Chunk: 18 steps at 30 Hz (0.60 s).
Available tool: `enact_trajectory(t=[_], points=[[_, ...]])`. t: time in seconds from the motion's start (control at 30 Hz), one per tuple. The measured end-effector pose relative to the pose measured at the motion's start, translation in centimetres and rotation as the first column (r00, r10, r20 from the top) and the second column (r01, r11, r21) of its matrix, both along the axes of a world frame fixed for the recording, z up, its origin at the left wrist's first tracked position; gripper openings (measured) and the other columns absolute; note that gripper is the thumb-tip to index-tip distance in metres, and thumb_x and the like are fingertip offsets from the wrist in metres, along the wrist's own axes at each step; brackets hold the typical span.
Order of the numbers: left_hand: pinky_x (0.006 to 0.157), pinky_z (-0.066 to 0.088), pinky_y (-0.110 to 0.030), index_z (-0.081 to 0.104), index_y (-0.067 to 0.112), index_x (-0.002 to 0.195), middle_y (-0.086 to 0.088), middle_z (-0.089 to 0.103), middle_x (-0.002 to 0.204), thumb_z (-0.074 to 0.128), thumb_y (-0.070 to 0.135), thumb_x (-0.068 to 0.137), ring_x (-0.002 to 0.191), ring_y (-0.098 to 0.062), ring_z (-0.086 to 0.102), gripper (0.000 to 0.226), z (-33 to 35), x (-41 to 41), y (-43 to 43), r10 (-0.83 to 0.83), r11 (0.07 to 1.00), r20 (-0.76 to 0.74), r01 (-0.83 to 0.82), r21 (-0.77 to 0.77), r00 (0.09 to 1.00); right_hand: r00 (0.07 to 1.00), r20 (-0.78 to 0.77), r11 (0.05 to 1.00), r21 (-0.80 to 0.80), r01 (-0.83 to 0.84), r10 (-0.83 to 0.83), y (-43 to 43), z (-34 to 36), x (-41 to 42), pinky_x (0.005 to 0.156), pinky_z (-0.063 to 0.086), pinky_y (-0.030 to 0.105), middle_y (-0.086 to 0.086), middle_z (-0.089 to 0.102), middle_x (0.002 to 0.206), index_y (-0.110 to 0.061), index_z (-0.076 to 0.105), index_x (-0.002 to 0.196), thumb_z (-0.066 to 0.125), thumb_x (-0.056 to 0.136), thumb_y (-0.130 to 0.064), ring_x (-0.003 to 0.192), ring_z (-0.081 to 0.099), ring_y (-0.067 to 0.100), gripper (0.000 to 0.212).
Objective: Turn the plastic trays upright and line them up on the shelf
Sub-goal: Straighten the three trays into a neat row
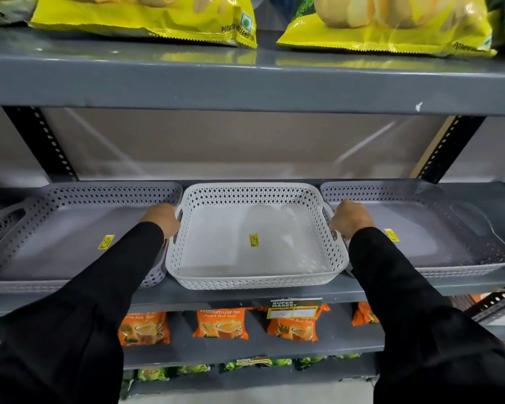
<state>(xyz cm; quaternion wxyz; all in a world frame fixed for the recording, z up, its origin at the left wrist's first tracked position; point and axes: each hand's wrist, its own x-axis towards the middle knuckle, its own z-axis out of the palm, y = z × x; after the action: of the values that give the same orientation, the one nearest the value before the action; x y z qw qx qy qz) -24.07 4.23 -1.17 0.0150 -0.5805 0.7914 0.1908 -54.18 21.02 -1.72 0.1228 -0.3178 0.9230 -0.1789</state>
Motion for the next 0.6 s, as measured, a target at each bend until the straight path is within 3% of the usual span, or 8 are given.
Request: enact_trajectory(t=[0.07,0.17,0.3,0.4,0.47,0.53,0.6], points=[[0.078,0.049,-0.032,0.046,-0.001,0.135,-0.021,0.062,0.118,0.042,0.008,0.094,0.082,-0.029,0.056,0.042,0.01,0.00,0.24,-0.006,1.000,0.017,0.006,-0.012,1.000,1.000,-0.001,1.000,0.007,-0.007,0.007,0.26,0.08,0.11,0.088,0.050,0.038,0.022,0.064,0.112,0.005,0.055,0.111,0.047,0.088,-0.002,0.103,0.062,0.035,0.026],[0.072,0.045,-0.029,0.047,-0.001,0.134,-0.017,0.061,0.097,0.043,0.008,0.094,0.079,-0.027,0.054,0.041,-0.01,0.04,0.39,-0.010,1.000,0.024,0.010,-0.015,1.000,1.000,0.005,1.000,0.011,-0.011,0.011,0.43,0.11,0.18,0.088,0.051,0.038,0.022,0.065,0.112,0.004,0.056,0.111,0.047,0.087,-0.002,0.102,0.063,0.035,0.026],[0.074,0.046,-0.029,0.051,-0.001,0.131,-0.021,0.066,0.115,0.044,0.009,0.094,0.085,-0.028,0.058,0.039,0.16,0.06,0.54,-0.001,1.000,0.019,0.001,-0.007,1.000,1.000,0.016,1.000,0.020,-0.006,0.006,0.44,0.11,0.11,0.087,0.053,0.039,0.021,0.065,0.110,0.004,0.056,0.111,0.047,0.086,-0.002,0.100,0.064,0.035,0.027],[0.067,0.045,-0.029,0.050,0.000,0.132,-0.018,0.064,0.100,0.045,0.010,0.094,0.078,-0.026,0.053,0.040,0.21,0.34,0.67,0.003,1.000,-0.002,-0.003,0.009,1.000,1.000,0.012,0.999,0.036,0.000,0.000,0.47,0.34,0.20,0.081,0.051,0.037,0.021,0.065,0.108,0.003,0.057,0.106,0.048,0.084,0.000,0.094,0.063,0.033,0.024],[0.065,0.049,-0.031,0.047,0.000,0.135,-0.015,0.063,0.103,0.047,0.011,0.093,0.080,-0.027,0.056,0.043,-0.01,0.49,0.38,0.007,1.000,-0.026,-0.006,0.029,1.000,1.000,0.014,0.999,0.050,0.007,-0.008,0.48,0.47,0.13,0.077,0.051,0.035,0.021,0.065,0.107,0.002,0.057,0.102,0.050,0.082,0.001,0.091,0.062,0.032,0.021],[0.075,0.052,-0.034,0.043,0.002,0.139,-0.015,0.062,0.119,0.047,0.010,0.093,0.086,-0.027,0.059,0.046,0.06,0.51,0.47,0.011,1.000,-0.041,-0.010,0.030,0.999,1.000,0.009,0.998,0.063,0.008,-0.008,0.50,0.67,0.29,0.073,0.049,0.032,0.019,0.065,0.104,0.003,0.059,0.104,0.051,0.082,0.001,0.095,0.064,0.033,0.024],[0.093,0.050,-0.036,0.037,0.003,0.144,-0.018,0.054,0.137,0.046,0.012,0.094,0.107,-0.030,0.061,0.051,0.08,0.41,0.63,0.005,1.000,-0.042,-0.004,0.020,0.999,1.000,0.007,0.997,0.074,0.004,-0.004,0.61,0.80,0.49,0.071,0.047,0.031,0.018,0.065,0.104,0.003,0.059,0.106,0.054,0.082,-0.001,0.095,0.063,0.031,0.025]])
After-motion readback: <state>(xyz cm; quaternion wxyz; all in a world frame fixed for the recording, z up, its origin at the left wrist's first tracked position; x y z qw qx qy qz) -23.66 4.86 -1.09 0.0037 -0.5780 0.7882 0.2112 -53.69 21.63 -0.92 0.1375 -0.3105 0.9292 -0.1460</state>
